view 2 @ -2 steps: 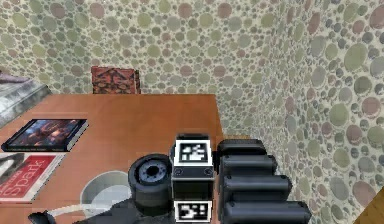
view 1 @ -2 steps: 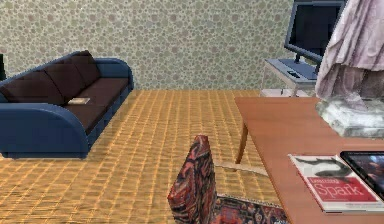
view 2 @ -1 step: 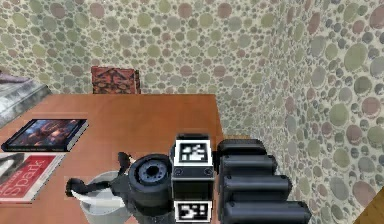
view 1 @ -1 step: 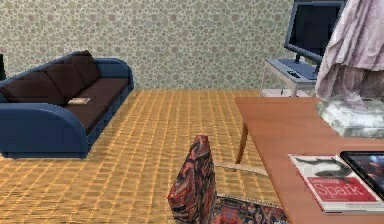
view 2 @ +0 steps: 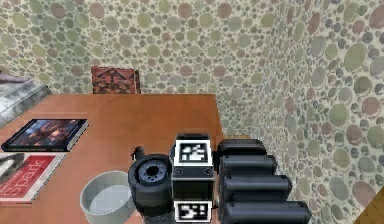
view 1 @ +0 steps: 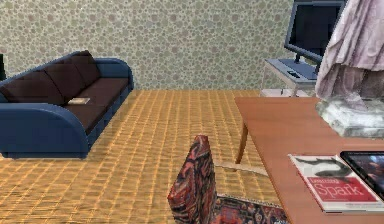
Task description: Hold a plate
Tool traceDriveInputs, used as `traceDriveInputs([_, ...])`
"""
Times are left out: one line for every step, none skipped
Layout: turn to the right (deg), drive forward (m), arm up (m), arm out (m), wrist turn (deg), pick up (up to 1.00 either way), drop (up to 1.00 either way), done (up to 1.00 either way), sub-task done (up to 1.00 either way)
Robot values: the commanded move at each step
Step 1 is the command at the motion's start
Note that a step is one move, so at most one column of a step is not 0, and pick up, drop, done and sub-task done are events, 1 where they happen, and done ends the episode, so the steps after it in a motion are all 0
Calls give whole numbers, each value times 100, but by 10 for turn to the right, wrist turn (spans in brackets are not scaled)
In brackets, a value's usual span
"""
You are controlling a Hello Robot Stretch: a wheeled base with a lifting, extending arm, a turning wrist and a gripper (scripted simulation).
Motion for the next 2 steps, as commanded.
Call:
traceDriveInputs([0, 0, -30, 0, 0, 0, 0, 0, 0])
traceDriveInputs([0, 0, 0, 0, 0, 100, 0, 0, 0])
